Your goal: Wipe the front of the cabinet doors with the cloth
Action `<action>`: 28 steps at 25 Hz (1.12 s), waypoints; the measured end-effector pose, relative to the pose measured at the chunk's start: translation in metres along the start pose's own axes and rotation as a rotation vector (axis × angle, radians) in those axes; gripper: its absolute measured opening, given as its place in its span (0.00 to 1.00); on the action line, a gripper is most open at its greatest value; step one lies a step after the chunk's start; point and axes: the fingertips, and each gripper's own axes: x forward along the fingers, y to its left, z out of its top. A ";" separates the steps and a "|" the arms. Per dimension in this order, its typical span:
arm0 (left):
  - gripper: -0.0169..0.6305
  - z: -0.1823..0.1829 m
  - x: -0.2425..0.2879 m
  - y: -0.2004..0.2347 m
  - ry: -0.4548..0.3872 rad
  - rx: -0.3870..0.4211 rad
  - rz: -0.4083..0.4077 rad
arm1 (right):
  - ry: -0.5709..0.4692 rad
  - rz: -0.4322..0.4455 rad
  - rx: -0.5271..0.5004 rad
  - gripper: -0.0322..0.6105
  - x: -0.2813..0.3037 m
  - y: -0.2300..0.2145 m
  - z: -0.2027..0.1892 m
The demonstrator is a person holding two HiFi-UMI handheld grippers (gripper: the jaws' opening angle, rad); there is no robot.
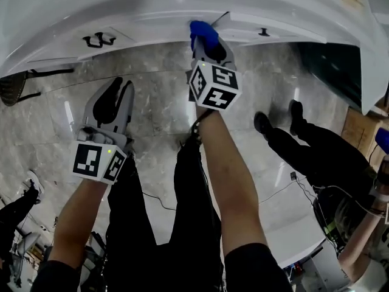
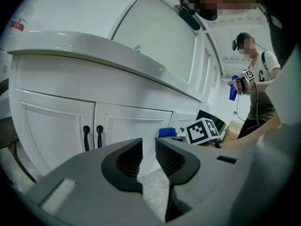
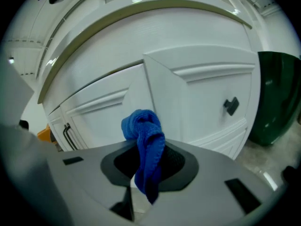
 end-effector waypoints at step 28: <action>0.16 -0.043 -0.047 0.099 0.046 0.032 0.059 | 0.066 0.208 -0.090 0.17 0.070 0.177 -0.077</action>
